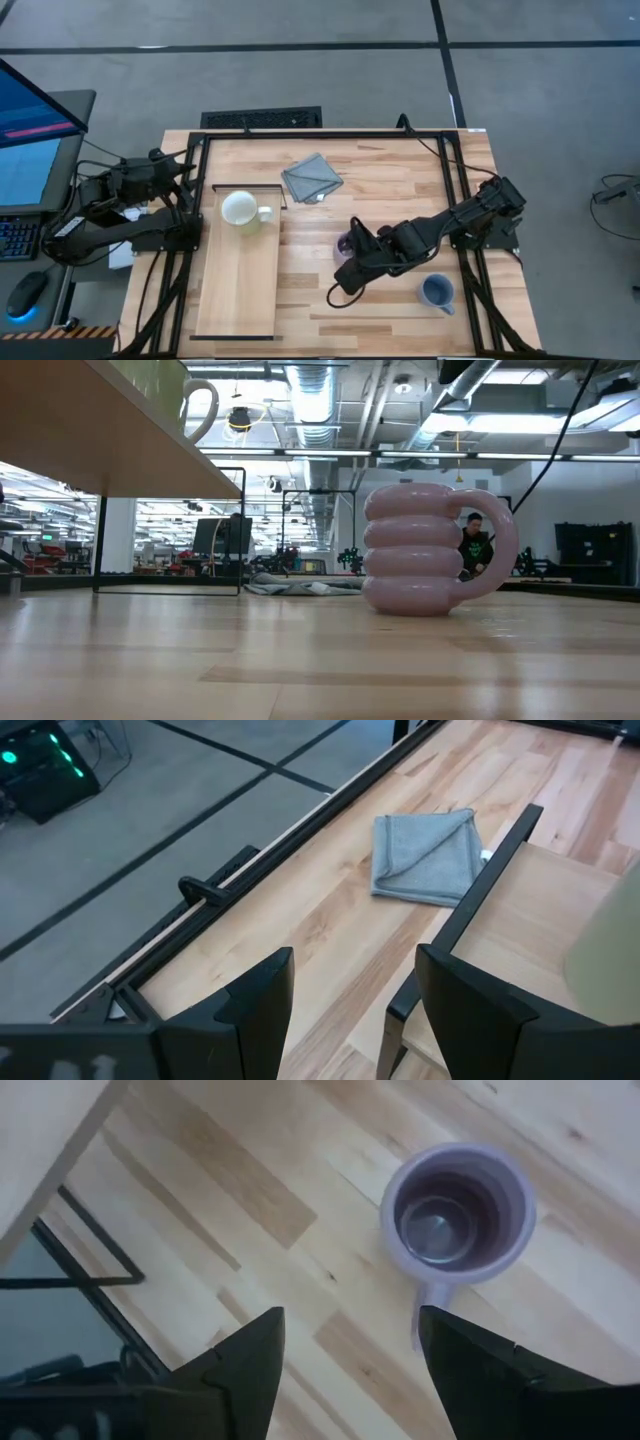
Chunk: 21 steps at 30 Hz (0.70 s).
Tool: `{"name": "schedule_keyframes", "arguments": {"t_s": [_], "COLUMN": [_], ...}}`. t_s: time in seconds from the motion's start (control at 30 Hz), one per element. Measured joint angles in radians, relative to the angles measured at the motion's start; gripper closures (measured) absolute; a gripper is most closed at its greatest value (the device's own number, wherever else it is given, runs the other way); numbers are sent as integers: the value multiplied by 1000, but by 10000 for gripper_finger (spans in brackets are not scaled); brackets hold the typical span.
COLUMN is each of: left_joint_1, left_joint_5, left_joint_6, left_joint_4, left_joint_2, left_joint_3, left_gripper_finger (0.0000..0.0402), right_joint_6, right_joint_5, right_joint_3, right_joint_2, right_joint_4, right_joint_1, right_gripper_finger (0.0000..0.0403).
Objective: Stack small to large cups/mugs on shelf
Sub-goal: Put the purple mug on the shelf
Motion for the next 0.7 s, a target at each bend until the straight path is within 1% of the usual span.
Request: {"name": "schedule_keyframes", "arguments": {"t_s": [0.07,0.17,0.4,0.5,0.57,0.7], "left_joint_1": [0,0,0,0,0,0], "left_joint_5": [0,0,0,0,0,0], "left_joint_6": [0,0,-1,-1,-1,-2], "left_joint_4": [-17,-26,-33,-33,-33,-33], "left_joint_2": [0,0,0,0,0,0], "left_joint_3": [0,0,0,0,0,0], "left_gripper_finger": [199,199,199,199,199,199], "right_joint_6": [30,31,32,71,103,122], "right_joint_5": [0,-2,-24,-26,-27,-22], "right_joint_3": [-3,-8,-6,-5,-7,-6], "right_joint_2": [18,55,160,194,210,214], "right_joint_4": [-5,-58,-25,-35,-80,-102], "right_joint_1": [1,13,29,33,36,50], "right_gripper_finger": [148,148,148,148,148,148]}}
